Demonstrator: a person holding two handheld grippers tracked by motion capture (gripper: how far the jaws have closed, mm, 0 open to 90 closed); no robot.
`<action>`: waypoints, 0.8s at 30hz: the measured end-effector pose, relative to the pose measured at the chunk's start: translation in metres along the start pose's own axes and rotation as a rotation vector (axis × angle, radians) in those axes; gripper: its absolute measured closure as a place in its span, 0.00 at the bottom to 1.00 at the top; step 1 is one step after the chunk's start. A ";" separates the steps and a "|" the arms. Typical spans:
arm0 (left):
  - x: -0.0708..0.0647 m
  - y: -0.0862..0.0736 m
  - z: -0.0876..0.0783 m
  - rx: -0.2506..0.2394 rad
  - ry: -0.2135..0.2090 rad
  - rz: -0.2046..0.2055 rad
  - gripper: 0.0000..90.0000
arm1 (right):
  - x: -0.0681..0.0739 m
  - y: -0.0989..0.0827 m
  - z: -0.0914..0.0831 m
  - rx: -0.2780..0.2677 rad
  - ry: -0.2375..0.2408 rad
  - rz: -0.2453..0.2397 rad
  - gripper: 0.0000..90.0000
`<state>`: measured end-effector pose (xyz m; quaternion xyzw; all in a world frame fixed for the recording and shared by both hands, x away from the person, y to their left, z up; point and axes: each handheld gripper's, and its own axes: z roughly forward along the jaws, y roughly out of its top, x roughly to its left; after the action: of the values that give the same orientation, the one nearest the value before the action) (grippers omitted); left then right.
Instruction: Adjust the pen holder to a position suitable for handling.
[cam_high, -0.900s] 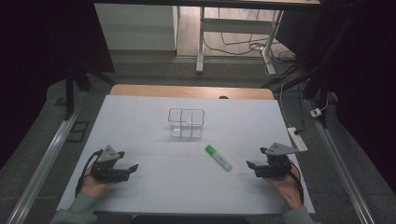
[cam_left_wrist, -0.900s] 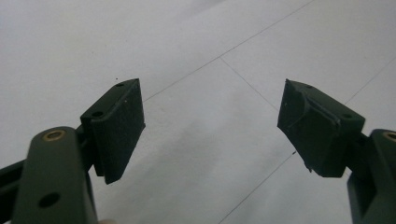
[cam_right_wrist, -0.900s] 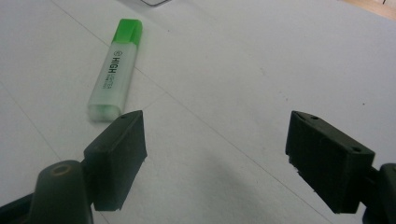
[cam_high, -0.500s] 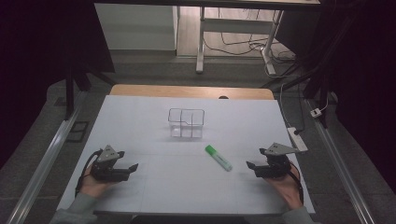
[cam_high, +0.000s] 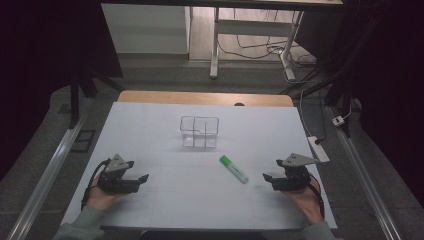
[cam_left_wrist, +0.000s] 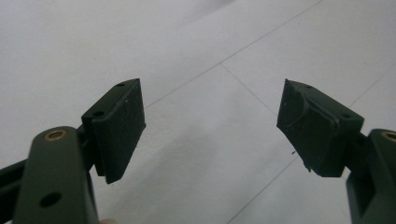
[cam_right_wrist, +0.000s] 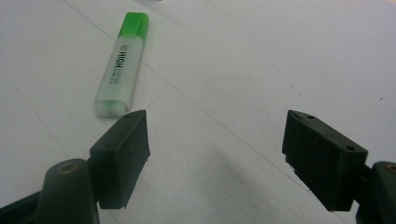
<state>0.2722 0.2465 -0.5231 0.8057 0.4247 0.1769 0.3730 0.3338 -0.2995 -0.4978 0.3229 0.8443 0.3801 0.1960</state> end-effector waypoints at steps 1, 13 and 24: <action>0.000 0.000 0.000 0.001 -0.001 -0.001 0.25 | 0.000 0.000 0.000 -0.002 0.004 0.002 0.25; 0.001 0.004 0.006 0.013 -0.015 0.004 0.25 | 0.004 0.010 -0.001 -0.027 0.037 0.021 0.26; 0.000 0.003 0.006 0.017 -0.018 0.005 0.25 | 0.012 0.030 0.000 -0.018 0.053 0.006 0.27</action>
<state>0.2777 0.2427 -0.5247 0.8115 0.4210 0.1669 0.3694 0.3376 -0.2763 -0.4760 0.3134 0.8449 0.3964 0.1756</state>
